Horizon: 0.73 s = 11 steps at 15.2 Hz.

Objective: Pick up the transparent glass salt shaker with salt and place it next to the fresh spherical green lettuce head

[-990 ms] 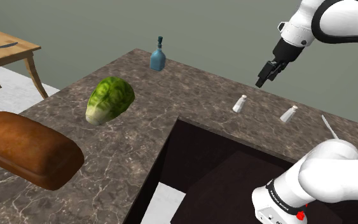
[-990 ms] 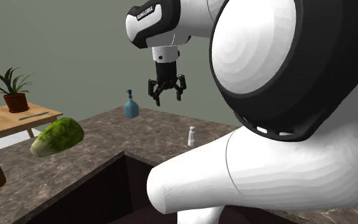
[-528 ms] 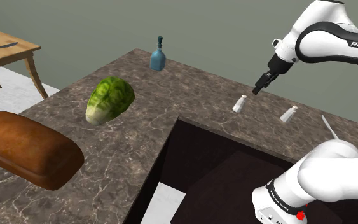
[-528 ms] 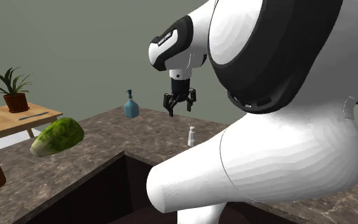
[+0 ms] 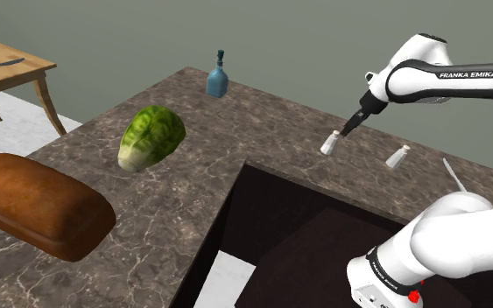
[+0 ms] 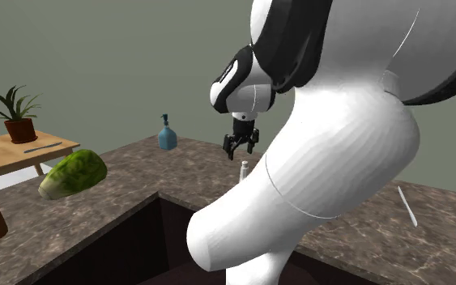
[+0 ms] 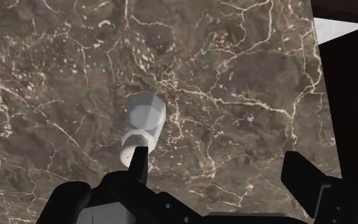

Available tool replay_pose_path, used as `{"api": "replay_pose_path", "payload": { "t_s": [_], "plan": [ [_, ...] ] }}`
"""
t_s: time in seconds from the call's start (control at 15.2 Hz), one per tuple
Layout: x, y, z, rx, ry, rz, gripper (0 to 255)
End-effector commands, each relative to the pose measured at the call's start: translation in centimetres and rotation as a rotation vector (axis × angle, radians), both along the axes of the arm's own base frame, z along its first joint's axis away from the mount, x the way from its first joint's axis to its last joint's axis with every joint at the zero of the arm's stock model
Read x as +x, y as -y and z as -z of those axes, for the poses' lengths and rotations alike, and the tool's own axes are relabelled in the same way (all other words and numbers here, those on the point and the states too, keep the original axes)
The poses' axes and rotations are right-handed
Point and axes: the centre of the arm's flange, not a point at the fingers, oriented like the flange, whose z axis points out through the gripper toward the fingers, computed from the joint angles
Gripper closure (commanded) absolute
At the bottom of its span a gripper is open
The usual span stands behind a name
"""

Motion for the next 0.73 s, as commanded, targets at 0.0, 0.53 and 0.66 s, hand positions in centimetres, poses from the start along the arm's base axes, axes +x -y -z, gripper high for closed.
{"api": "replay_pose_path", "payload": {
  "t_s": [0.0,0.53,0.66],
  "plan": [
    [0.6,2.1,1.9,0.004,0.015,-0.016,0],
    [2.9,6.6,7.8,0.021,0.047,-0.054,0],
    [3.1,6.6,8.8,0.021,0.047,-0.054,0]
  ]
}}
